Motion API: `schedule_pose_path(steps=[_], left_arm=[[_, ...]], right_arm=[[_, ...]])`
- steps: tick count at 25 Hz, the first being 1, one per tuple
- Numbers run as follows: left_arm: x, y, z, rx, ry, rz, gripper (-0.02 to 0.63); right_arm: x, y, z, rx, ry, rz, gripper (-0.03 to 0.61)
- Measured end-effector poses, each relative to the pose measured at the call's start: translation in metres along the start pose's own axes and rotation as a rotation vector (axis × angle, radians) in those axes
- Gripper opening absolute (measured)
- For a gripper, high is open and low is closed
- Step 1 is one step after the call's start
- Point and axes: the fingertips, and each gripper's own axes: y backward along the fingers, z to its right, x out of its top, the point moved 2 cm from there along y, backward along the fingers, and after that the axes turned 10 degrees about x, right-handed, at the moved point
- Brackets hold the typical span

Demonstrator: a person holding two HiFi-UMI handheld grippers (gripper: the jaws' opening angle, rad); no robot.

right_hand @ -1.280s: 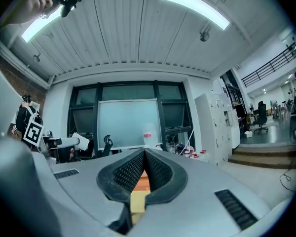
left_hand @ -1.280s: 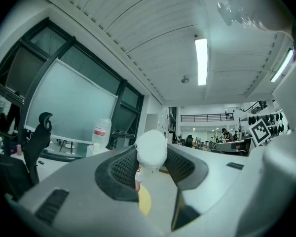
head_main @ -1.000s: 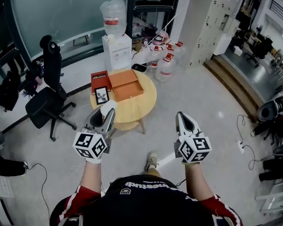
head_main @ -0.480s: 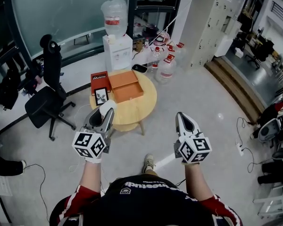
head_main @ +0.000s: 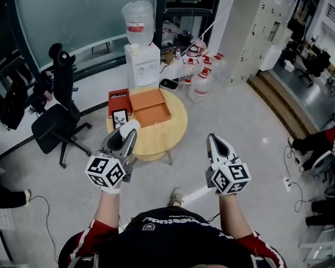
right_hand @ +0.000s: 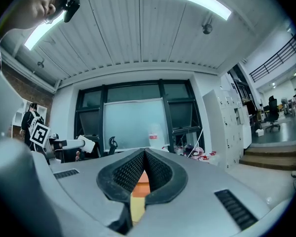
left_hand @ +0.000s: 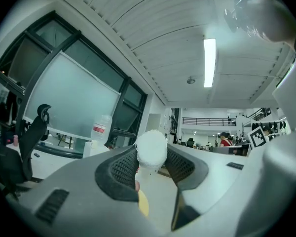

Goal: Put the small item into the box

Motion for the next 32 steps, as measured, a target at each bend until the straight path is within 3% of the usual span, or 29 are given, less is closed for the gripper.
schedule_pose_path(steps=[12,25,32], left_arm=[[-0.017,-0.063,0.015,0.001,0.004,-0.026,0.173],[-0.022,-0.159,0.026,0.031,-0.043,-0.039,0.173],[-0.025,-0.199,0.041,0.057,-0.060,-0.051,0.173]], right_arm=[[-0.005,-0.029,0.068,0.019,-0.035,-0.001,0.028],[0.002,-0.094,0.155,0.072,-0.026,0.012,0.028],[0.011,-0.099,0.209,0.065,-0.044,0.018,0.028]])
